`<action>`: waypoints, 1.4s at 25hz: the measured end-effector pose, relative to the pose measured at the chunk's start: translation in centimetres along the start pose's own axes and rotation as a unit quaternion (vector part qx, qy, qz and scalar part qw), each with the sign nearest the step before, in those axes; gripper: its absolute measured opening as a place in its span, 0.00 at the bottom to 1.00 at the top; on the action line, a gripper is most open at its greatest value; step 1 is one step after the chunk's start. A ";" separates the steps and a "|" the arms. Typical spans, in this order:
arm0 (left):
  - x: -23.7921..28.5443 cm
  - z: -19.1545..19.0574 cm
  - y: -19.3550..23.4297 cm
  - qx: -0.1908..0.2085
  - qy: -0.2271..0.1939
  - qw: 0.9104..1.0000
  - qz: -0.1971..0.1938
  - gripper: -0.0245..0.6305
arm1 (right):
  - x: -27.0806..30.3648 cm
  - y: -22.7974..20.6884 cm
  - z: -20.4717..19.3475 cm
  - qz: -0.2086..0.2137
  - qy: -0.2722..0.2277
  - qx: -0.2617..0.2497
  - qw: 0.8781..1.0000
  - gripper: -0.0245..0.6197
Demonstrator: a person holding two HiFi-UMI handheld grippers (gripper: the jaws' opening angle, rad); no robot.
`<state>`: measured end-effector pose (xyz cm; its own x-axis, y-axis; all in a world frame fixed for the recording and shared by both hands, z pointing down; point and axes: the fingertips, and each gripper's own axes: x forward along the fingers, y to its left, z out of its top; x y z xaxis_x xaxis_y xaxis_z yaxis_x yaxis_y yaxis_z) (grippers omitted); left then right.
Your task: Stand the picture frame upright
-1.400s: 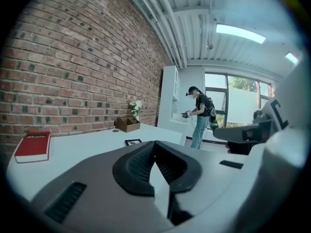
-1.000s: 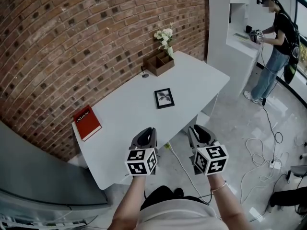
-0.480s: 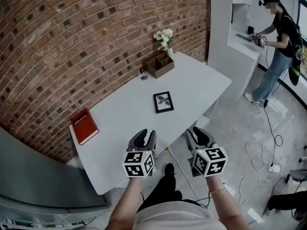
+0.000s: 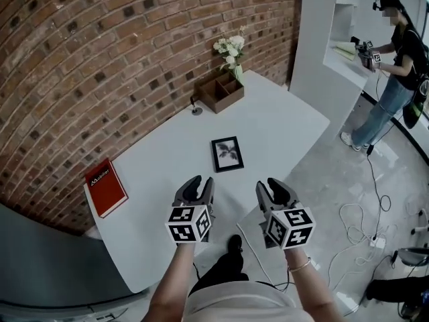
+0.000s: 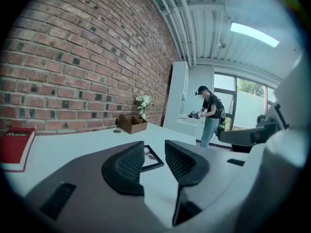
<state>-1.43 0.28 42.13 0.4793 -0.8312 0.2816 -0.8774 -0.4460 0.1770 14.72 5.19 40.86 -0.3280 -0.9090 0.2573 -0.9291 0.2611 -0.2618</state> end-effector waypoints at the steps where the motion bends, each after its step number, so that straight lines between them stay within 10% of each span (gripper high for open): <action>1: 0.9 0.1 0.4 0.001 0.003 1.000 -0.001 0.23 | 1.0 -0.2 0.2 -0.001 0.003 0.000 1.000 0.21; 35: 14.3 0.0 8.2 -0.035 0.057 0.998 0.016 0.24 | 15.4 -4.3 -0.2 -0.007 0.062 0.005 0.998 0.21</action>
<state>-1.80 -15.30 47.65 0.4537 -0.7996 0.3935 -0.8907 -0.3919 0.2305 13.61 -9.88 46.12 -0.3345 -0.8649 0.3743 -0.9323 0.2455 -0.2658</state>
